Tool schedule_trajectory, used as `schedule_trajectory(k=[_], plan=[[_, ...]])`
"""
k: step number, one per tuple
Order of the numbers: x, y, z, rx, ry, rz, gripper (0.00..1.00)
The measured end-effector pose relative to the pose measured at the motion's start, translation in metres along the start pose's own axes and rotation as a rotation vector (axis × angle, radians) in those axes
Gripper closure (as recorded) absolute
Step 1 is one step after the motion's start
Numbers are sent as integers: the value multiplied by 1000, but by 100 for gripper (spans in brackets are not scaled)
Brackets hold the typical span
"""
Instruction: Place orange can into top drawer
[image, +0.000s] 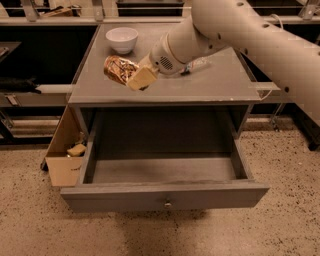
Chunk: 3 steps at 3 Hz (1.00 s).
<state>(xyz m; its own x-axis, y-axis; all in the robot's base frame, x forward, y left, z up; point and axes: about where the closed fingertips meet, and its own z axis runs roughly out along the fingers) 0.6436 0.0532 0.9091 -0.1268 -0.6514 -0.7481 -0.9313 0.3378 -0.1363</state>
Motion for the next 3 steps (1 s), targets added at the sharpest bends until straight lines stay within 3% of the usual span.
schedule_trajectory(k=[1, 2, 3], plan=[[0, 4, 3, -16, 1, -20, 100], [21, 49, -1, -95, 9, -88, 100], [78, 95, -1, -171, 29, -69, 100]])
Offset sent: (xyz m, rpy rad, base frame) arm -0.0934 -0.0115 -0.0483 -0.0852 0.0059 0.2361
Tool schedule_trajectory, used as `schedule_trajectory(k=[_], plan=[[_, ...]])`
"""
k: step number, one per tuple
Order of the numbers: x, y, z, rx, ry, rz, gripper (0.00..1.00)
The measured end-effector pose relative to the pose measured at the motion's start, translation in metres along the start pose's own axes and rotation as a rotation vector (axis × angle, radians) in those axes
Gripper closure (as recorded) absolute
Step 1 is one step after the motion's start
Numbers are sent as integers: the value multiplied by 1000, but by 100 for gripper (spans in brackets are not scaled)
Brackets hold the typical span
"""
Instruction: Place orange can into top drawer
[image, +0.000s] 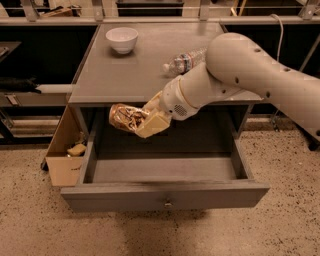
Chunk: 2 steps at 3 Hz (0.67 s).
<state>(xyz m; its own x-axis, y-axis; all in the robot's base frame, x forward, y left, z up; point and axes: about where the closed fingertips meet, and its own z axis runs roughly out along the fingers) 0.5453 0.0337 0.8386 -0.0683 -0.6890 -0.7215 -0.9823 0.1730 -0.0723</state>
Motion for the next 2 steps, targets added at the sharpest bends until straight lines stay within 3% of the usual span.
schedule_trajectory(k=[1, 2], plan=[[0, 0, 0, 0, 0, 0, 100], [25, 1, 4, 0, 11, 36, 100]])
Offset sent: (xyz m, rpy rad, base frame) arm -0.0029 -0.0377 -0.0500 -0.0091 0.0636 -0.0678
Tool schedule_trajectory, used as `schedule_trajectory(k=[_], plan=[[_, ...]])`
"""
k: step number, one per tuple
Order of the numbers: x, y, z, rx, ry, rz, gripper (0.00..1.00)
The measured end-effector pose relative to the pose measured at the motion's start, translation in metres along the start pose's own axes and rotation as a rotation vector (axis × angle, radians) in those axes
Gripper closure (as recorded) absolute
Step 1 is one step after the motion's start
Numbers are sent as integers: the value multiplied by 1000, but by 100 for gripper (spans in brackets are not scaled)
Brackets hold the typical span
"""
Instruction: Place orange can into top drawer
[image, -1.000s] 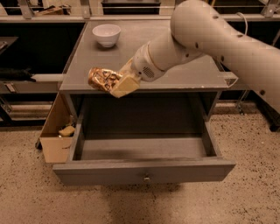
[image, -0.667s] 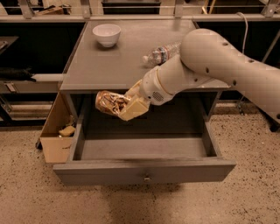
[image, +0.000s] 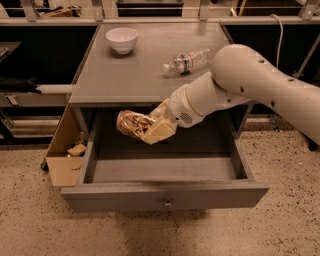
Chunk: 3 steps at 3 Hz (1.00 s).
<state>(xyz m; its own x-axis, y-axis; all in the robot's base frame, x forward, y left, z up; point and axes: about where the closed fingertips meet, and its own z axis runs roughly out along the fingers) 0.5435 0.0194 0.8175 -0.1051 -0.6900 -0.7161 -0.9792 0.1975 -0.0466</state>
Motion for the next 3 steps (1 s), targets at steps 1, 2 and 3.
schedule_trajectory(k=[1, 2, 3], plan=[[46, -8, 11, 2, 7, 69, 100], [76, -18, 22, 2, 12, 122, 100], [103, -33, 38, 6, 22, 194, 100]])
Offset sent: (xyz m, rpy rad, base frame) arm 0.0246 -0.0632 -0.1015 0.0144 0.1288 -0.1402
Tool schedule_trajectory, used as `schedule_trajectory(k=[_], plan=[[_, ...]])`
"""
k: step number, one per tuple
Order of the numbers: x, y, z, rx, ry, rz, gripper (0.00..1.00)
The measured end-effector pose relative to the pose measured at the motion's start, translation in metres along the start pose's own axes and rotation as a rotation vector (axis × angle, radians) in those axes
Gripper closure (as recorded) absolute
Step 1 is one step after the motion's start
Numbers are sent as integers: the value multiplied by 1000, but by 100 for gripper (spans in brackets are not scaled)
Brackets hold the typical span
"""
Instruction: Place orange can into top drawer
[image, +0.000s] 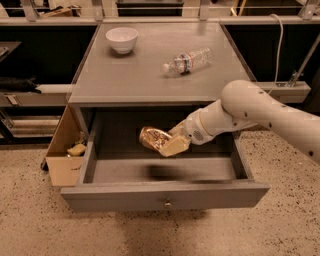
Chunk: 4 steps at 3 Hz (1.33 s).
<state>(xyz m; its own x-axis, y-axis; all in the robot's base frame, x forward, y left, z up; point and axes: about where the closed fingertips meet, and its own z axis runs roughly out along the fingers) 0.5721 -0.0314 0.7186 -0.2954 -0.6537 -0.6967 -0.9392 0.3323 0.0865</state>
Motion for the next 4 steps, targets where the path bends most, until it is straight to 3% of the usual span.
schedule_trajectory(k=[1, 3, 4], plan=[[15, -7, 9, 13, 18, 57, 100], [42, 6, 22, 49, 23, 119, 100], [59, 0, 37, 51, 14, 139, 84]])
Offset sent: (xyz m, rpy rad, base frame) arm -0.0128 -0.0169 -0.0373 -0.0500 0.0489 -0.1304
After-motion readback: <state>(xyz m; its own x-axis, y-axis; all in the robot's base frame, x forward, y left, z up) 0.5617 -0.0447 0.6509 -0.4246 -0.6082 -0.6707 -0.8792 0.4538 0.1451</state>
